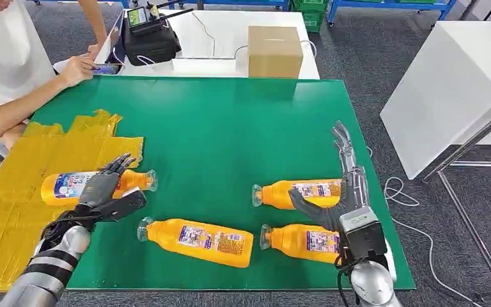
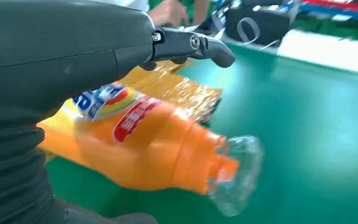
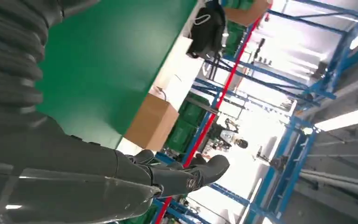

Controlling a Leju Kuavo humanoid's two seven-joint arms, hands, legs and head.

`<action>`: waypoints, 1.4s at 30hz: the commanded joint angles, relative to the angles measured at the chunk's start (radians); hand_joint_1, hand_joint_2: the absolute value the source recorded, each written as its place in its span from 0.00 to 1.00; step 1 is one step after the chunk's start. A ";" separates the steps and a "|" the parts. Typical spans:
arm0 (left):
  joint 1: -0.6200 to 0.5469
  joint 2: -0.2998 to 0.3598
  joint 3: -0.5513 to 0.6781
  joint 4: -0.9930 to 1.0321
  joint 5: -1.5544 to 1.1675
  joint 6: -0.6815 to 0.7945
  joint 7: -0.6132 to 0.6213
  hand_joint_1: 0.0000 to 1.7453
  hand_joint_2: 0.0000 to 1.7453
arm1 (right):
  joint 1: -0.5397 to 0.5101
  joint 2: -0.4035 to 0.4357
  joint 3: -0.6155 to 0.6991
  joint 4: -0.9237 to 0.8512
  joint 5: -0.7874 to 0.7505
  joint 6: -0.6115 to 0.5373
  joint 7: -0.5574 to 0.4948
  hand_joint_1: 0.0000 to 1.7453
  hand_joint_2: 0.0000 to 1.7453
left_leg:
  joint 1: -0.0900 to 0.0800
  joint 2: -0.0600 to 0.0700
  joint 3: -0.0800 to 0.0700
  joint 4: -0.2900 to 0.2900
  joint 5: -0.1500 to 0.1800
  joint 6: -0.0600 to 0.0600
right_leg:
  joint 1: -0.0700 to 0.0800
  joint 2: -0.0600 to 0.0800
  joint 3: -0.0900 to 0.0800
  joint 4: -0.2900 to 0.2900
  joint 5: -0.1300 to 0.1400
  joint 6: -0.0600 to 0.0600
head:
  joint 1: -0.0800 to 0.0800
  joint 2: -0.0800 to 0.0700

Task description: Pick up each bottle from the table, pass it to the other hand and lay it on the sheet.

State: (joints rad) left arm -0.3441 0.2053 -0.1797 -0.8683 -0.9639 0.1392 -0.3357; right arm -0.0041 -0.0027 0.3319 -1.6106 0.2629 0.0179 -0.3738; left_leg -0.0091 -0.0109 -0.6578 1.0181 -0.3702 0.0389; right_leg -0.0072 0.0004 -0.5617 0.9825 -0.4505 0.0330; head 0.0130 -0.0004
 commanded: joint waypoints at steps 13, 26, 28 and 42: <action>0.104 -0.081 0.046 -0.402 0.383 -0.057 -0.186 0.00 1.00 | -0.189 -0.033 0.400 0.332 0.381 0.008 0.125 0.00 1.00 | 0.001 -0.001 0.003 -0.001 -0.002 -0.003 | 0.001 0.001 0.002 -0.001 -0.001 -0.001 | 0.000 0.000; 0.114 -0.227 0.005 -0.474 0.569 -0.033 -0.185 0.00 1.00 | -0.273 0.083 0.650 0.626 0.487 -0.065 0.182 0.00 1.00 | 0.001 -0.002 0.002 -0.001 -0.002 -0.003 | 0.001 0.000 0.002 -0.001 -0.001 -0.001 | 0.000 0.000; 0.106 -0.228 0.013 -0.457 0.565 -0.010 -0.173 0.00 1.00 | -0.271 0.075 0.646 0.620 0.498 -0.083 0.205 0.00 1.00 | 0.001 -0.003 0.003 -0.001 -0.002 -0.003 | 0.001 -0.001 0.002 -0.001 -0.002 -0.001 | 0.000 0.000; 0.158 -0.239 0.061 -0.497 0.592 -0.004 -0.163 0.00 1.00 | -0.278 0.027 0.671 0.674 0.736 -0.096 0.421 0.00 1.00 | 0.001 -0.001 0.004 -0.001 -0.002 -0.003 | 0.000 0.001 0.003 -0.002 -0.002 -0.001 | 0.000 0.000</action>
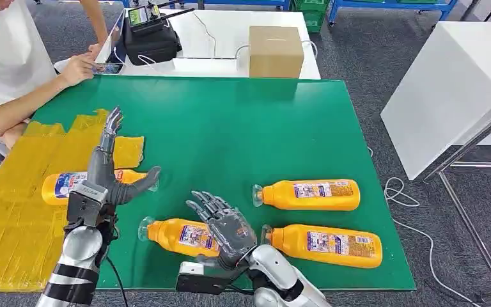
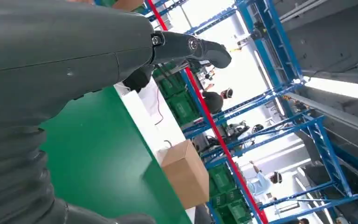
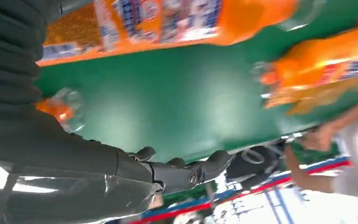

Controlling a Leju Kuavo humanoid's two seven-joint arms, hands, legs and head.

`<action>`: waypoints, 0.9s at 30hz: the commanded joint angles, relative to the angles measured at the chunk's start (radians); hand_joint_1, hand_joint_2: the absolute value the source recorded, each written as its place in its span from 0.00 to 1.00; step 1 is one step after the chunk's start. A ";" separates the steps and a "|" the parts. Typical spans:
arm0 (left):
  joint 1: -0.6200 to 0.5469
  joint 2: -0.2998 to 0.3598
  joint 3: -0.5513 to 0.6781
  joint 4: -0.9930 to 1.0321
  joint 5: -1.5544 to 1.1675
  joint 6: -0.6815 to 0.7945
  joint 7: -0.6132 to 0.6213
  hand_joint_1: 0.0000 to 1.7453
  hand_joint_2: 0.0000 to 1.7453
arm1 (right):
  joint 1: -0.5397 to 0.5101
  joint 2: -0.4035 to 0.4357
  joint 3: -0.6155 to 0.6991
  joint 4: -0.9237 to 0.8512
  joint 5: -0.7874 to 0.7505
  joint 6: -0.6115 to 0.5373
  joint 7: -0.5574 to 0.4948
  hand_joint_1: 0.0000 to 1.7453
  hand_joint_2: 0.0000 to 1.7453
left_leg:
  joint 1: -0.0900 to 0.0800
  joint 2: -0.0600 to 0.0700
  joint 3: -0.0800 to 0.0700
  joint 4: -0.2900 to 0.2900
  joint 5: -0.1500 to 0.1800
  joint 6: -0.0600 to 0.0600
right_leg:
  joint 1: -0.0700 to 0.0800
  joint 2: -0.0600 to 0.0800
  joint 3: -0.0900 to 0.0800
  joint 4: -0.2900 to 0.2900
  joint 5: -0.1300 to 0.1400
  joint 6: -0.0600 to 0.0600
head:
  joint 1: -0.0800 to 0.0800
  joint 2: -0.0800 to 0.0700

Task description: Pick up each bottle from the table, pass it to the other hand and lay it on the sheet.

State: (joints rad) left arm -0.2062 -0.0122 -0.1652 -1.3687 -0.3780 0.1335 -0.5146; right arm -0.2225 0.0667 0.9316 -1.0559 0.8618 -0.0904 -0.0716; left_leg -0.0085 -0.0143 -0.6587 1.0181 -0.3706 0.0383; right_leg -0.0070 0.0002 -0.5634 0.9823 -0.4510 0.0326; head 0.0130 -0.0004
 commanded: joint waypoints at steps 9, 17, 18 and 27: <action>0.047 -0.024 0.063 -0.014 0.007 0.005 0.019 0.00 1.00 | -0.051 -0.120 0.063 0.103 0.180 0.093 0.162 0.00 1.00 | 0.000 0.001 0.003 -0.001 -0.002 -0.002 | 0.000 0.000 0.003 -0.001 -0.001 0.000 | 0.000 0.000; 0.008 -0.026 0.030 0.032 0.019 0.003 0.018 0.00 1.00 | -0.065 -0.129 0.042 0.173 0.112 0.150 0.125 0.00 1.00 | 0.000 -0.001 0.003 -0.001 -0.001 -0.002 | 0.000 -0.001 0.003 -0.001 -0.001 0.000 | 0.000 0.000; -0.002 -0.027 0.020 0.044 0.020 0.006 0.017 0.00 1.00 | -0.070 -0.126 0.034 0.192 0.094 0.155 0.119 0.00 1.00 | 0.000 -0.001 0.002 -0.001 0.000 -0.002 | 0.000 -0.002 0.002 -0.001 -0.001 0.000 | 0.000 0.000; -0.036 -0.029 -0.038 0.061 0.038 0.018 0.017 0.00 1.00 | -0.105 -0.094 -0.006 0.316 0.064 0.162 0.136 0.93 1.00 | 0.000 0.001 0.004 -0.001 0.000 -0.002 | 0.000 -0.002 0.003 -0.001 0.000 0.000 | 0.000 0.000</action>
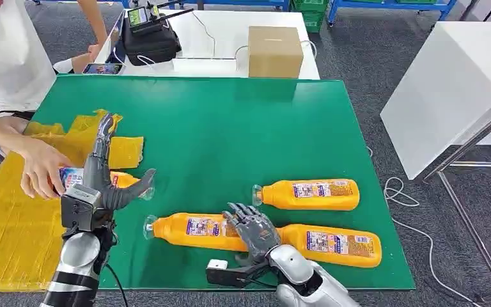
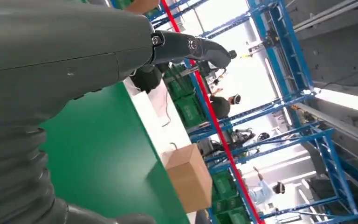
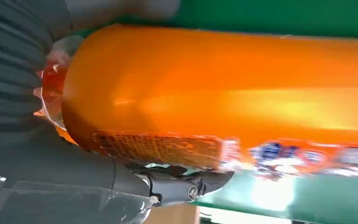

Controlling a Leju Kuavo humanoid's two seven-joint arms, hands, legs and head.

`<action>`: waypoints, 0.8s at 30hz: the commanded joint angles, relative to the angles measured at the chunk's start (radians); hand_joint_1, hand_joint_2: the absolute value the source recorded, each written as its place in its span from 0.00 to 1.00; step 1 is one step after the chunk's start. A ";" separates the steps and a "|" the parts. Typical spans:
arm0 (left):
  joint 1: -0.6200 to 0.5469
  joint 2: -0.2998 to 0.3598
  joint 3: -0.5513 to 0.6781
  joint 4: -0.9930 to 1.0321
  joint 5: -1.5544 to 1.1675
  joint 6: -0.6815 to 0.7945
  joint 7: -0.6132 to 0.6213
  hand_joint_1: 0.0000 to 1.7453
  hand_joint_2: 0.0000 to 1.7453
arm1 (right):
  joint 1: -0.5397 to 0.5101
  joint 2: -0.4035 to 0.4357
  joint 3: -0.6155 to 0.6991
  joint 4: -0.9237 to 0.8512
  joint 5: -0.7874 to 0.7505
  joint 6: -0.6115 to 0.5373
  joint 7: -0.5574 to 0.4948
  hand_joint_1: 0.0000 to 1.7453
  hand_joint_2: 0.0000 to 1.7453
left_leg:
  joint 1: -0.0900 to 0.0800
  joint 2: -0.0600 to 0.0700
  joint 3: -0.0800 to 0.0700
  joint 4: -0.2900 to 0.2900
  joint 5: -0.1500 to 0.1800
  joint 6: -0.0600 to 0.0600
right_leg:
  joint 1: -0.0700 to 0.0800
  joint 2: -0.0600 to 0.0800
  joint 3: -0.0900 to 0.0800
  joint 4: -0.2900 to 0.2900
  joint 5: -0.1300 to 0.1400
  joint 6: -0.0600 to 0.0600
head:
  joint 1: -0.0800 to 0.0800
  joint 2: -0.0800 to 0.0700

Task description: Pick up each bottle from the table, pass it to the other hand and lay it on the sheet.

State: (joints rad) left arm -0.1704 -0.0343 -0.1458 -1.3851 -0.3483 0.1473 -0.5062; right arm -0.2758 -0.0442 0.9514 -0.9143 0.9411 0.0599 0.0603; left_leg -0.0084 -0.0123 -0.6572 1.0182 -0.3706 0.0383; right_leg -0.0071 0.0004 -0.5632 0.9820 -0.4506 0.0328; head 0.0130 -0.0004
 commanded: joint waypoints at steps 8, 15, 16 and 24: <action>-0.082 -0.008 -0.066 0.079 0.012 0.004 0.010 0.00 1.00 | -0.062 0.020 -0.025 0.197 -0.016 0.016 -0.001 1.00 1.00 | 0.000 0.000 0.005 -0.001 0.000 -0.002 | 0.000 -0.002 0.005 -0.001 -0.001 -0.002 | 0.000 0.000; -0.090 -0.008 -0.077 0.062 0.024 0.010 0.016 0.00 1.00 | -0.076 0.050 -0.034 0.230 -0.012 0.009 0.004 1.00 1.00 | 0.000 0.002 0.005 -0.001 0.000 -0.001 | 0.000 -0.001 0.004 -0.001 0.001 -0.004 | 0.000 0.000; -0.089 -0.007 -0.078 0.060 0.027 0.011 0.017 0.00 1.00 | -0.078 0.052 -0.036 0.235 -0.011 0.008 0.005 1.00 1.00 | 0.001 0.002 0.006 -0.001 0.000 -0.002 | 0.001 -0.001 0.005 -0.001 0.001 -0.004 | 0.000 0.000; -0.005 0.000 -0.067 -0.026 0.034 0.022 0.012 0.00 1.00 | 0.007 0.081 -0.214 0.130 -0.057 -0.212 0.012 1.00 1.00 | 0.001 0.002 0.006 -0.001 0.000 -0.002 | 0.000 -0.001 0.005 -0.002 0.000 -0.005 | 0.000 0.000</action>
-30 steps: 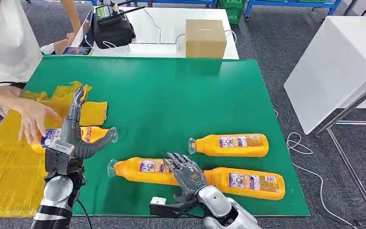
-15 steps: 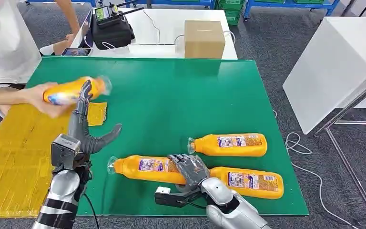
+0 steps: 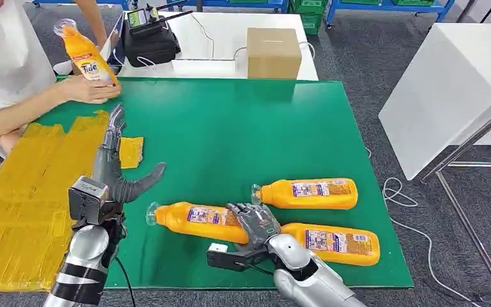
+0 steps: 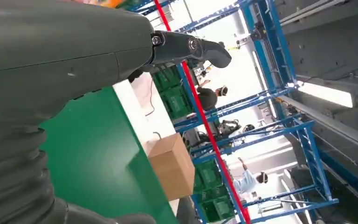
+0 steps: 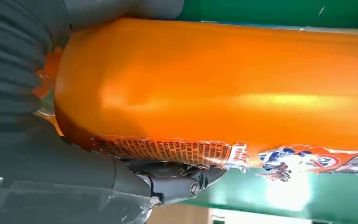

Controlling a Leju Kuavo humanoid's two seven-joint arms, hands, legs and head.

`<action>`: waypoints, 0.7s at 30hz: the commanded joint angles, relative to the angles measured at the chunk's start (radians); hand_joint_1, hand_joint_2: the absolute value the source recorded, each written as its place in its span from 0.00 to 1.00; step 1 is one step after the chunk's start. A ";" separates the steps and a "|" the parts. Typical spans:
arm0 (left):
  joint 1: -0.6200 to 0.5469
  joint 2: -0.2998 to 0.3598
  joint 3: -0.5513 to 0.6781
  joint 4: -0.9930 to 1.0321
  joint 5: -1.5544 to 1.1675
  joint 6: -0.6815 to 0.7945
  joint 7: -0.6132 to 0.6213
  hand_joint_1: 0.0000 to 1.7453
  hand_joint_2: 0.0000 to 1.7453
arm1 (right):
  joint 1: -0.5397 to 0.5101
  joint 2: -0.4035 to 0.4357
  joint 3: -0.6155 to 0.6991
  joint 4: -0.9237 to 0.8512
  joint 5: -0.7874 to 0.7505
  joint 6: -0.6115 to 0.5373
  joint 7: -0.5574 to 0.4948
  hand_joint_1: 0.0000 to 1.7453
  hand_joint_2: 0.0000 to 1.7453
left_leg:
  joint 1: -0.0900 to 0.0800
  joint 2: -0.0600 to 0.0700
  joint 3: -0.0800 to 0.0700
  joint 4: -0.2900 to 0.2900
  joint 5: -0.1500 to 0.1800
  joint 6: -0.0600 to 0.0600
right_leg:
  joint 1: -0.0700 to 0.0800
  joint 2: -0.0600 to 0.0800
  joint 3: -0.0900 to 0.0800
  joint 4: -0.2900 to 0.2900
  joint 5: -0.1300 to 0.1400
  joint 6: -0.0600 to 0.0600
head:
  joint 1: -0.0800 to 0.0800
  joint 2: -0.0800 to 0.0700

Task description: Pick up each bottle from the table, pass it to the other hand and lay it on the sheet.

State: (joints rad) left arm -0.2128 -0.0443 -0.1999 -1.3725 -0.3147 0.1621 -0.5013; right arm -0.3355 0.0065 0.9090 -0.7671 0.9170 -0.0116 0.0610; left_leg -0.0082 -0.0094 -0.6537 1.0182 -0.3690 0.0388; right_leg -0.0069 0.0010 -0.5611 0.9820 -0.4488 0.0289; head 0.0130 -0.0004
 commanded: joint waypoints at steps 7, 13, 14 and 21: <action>0.123 -0.001 -0.011 -0.163 0.001 -0.010 0.039 0.00 1.00 | 0.281 0.084 -0.410 -0.431 -0.133 -0.363 -0.154 1.00 1.00 | 0.000 0.000 -0.003 0.001 -0.003 -0.003 | 0.000 0.000 0.001 0.001 -0.003 0.000 | 0.001 0.000; 0.140 -0.005 -0.048 -0.130 0.107 -0.171 0.113 0.00 1.00 | 0.341 0.121 -0.457 -0.532 -0.211 -0.438 -0.299 1.00 1.00 | 0.000 -0.002 -0.005 0.001 -0.003 -0.003 | 0.000 -0.002 0.002 0.001 -0.003 0.001 | 0.000 0.000; 0.136 -0.003 -0.053 -0.111 0.175 -0.242 0.140 0.00 1.00 | 0.342 0.123 -0.456 -0.536 -0.223 -0.444 -0.314 1.00 1.00 | 0.000 -0.002 -0.007 0.001 -0.003 -0.004 | 0.000 -0.001 -0.005 0.001 -0.003 0.000 | 0.000 0.000; 0.132 -0.002 -0.051 -0.102 0.176 -0.243 0.139 0.00 1.00 | 0.340 0.123 -0.457 -0.531 -0.227 -0.445 -0.317 1.00 1.00 | 0.000 -0.001 -0.007 -0.001 -0.004 -0.005 | 0.000 -0.001 -0.007 -0.001 -0.003 -0.001 | -0.001 0.000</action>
State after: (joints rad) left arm -0.0622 -0.0477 -0.2300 -1.5183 -0.1465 -0.0714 -0.3715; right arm 0.0001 0.1236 0.4978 -1.2589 0.7000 -0.4513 -0.2495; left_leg -0.0078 -0.0101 -0.6635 1.0182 -0.3715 0.0355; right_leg -0.0066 0.0009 -0.5704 0.9822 -0.4501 0.0284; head 0.0122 -0.0004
